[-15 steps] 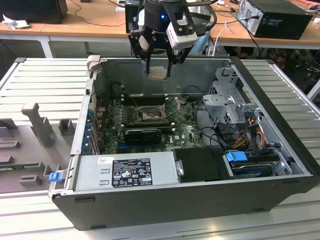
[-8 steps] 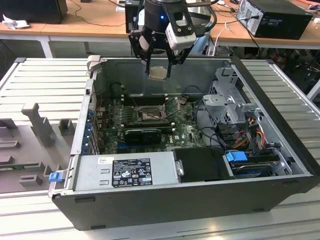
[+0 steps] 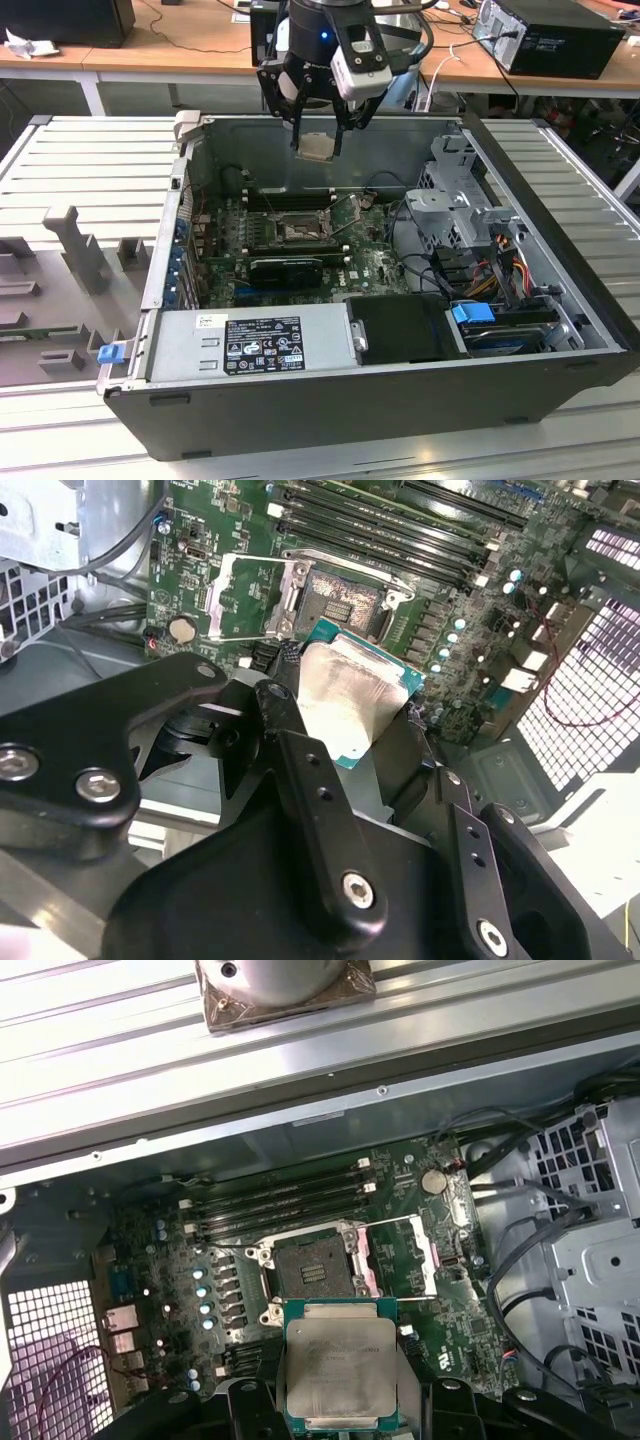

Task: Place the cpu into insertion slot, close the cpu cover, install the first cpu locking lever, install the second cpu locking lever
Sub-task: 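Place the cpu into insertion slot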

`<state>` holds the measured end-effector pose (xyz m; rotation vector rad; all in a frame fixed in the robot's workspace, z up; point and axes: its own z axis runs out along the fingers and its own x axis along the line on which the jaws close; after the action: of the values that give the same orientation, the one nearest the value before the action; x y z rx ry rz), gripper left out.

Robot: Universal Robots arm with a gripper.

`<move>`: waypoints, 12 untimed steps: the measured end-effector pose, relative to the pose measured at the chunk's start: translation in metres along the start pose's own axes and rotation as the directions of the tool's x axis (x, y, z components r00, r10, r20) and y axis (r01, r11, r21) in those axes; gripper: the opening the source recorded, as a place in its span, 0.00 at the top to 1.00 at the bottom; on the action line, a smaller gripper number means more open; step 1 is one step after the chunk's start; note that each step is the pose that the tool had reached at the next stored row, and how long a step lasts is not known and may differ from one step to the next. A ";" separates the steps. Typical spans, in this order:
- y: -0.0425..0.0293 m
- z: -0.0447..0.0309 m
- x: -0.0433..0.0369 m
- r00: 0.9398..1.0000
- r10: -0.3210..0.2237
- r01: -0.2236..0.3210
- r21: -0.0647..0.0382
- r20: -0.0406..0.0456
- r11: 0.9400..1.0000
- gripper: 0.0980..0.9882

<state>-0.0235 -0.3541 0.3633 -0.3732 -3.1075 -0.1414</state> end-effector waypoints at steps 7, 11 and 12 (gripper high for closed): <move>0.0000 0.0002 0.0000 0.999 0.038 -0.038 -0.001 0.003 0.999 0.51; 0.0000 0.0003 0.0000 0.998 0.067 -0.067 -0.001 0.006 0.998 0.51; 0.0000 0.0004 0.0000 0.997 0.082 -0.082 -0.002 0.007 0.997 0.51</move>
<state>-0.0235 -0.3540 0.3629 -0.5009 -3.0932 -0.1421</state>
